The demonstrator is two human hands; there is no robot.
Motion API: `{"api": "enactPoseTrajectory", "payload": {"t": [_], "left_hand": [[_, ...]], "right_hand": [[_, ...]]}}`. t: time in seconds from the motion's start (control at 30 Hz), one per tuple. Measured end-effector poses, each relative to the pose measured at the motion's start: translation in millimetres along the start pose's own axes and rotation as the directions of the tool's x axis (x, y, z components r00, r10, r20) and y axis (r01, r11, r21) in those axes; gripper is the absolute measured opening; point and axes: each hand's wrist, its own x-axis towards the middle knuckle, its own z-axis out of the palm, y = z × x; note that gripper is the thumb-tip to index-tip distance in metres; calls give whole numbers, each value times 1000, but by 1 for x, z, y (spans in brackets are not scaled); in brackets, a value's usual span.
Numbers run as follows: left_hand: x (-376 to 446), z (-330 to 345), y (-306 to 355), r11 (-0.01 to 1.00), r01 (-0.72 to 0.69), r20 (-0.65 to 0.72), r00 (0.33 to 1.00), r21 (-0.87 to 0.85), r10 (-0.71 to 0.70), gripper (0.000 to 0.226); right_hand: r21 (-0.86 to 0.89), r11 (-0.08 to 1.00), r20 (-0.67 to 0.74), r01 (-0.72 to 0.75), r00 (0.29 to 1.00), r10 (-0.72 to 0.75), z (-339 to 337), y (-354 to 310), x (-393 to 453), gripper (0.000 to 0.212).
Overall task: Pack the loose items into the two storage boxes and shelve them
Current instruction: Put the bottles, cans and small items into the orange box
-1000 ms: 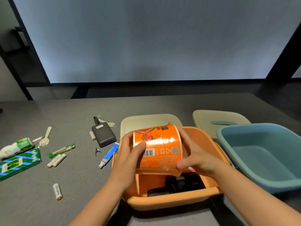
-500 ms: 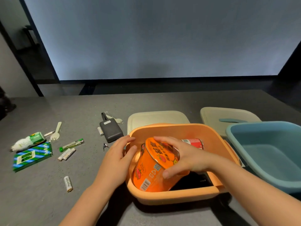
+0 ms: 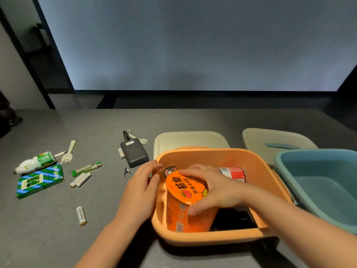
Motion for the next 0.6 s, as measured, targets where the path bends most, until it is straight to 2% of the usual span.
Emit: {"api": "enactPoseTrajectory", "payload": {"t": [0.13,0.4,0.53,0.6], "left_hand": [[0,0,1,1000,7,-2,1000,4,-7,27],[-2,3,1,1000,26,-35,999,-3,-26,28],[-2,3,1,1000,5,-27,1000,25,-5,28],[-3,2,-1,999,-21,-5,1000,36,21,28]], "right_hand": [[-162,983,-60,86,993,-97,17,-5,8,107],[-189,976,-98,112,986,-132,32,0,8,111],[-198,977,-80,80,992,-97,30,-2,7,96],[-123,989,-90,87,991,-98,24,-3,4,89]]}}
